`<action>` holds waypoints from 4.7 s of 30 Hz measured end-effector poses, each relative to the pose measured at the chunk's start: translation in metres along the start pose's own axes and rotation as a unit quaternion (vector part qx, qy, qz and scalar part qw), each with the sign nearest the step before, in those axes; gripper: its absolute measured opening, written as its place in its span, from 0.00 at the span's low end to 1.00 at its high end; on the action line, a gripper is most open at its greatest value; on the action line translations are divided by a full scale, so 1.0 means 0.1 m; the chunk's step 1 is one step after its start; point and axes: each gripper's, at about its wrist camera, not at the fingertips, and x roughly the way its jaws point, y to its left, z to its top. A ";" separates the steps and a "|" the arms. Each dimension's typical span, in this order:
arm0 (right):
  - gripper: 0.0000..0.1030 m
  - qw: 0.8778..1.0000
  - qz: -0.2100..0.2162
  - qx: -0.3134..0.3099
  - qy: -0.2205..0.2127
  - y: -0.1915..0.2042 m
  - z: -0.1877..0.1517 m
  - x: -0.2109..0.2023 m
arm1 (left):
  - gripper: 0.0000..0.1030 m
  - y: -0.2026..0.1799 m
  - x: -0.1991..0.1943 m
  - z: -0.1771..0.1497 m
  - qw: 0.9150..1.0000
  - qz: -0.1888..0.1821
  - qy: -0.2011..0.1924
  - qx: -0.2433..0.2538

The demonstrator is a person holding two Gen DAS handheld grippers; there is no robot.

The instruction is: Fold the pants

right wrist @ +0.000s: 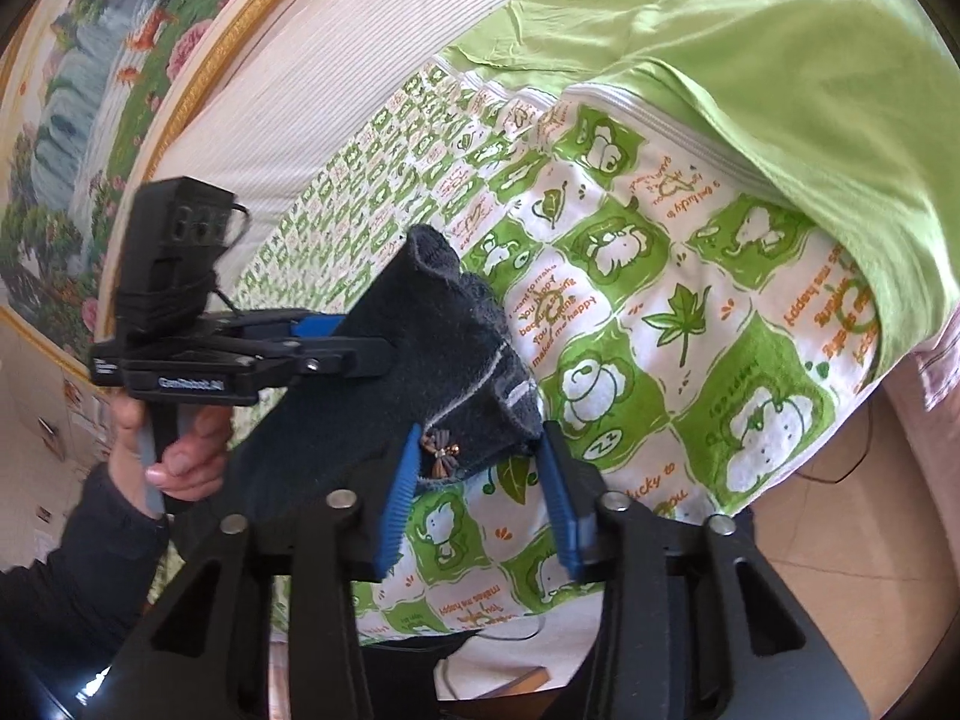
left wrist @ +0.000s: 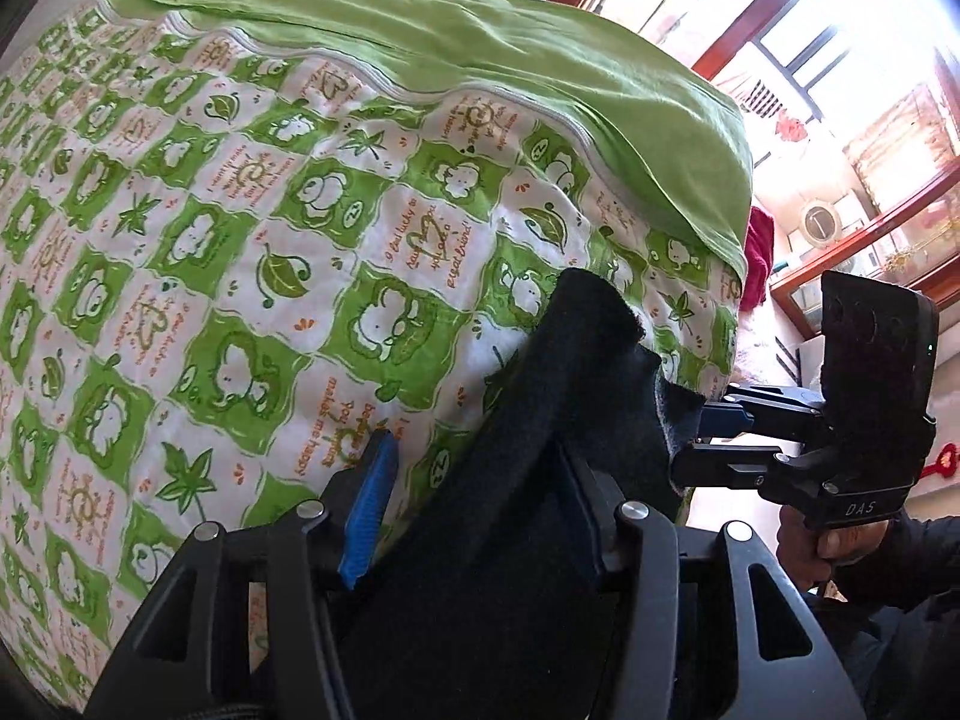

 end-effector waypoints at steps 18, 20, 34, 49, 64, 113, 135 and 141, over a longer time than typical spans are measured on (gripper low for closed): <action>0.16 0.993 0.092 -0.070 -0.030 0.56 0.08 -0.18 | 0.11 -0.09 -1.00 -0.44 0.992 -0.033 -0.119 0.002; 0.16 0.989 0.118 -0.088 -0.028 0.72 0.09 -0.20 | 0.10 -0.06 -1.16 -0.52 0.990 -0.032 -0.135 -0.004; 0.16 0.956 0.209 -0.196 0.065 1.76 -0.16 0.43 | 0.07 0.33 -1.57 -1.52 0.971 -0.023 -0.211 -0.110; 0.16 0.934 0.219 -0.211 0.189 2.04 -0.54 1.31 | 0.07 0.81 -1.42 -2.66 0.943 -0.018 -0.220 -0.248; 0.41 0.928 0.219 -0.198 0.227 2.04 -0.65 1.56 | 0.10 0.87 -1.47 -3.22 0.911 0.007 -0.255 -0.325; 0.55 0.880 0.255 -0.332 0.224 3.18 -0.79 1.66 | 0.46 0.52 -2.20 -5.38 0.700 0.100 -0.421 -0.569; 0.57 0.821 0.249 -0.436 0.272 4.39 -0.95 2.44 | 0.52 0.92 -2.32 -5.67 0.645 0.092 -0.446 -0.613; 0.57 0.799 0.244 -0.461 0.299 4.67 -1.05 2.79 | 0.52 0.97 -2.30 -5.77 0.627 0.122 -0.431 -0.637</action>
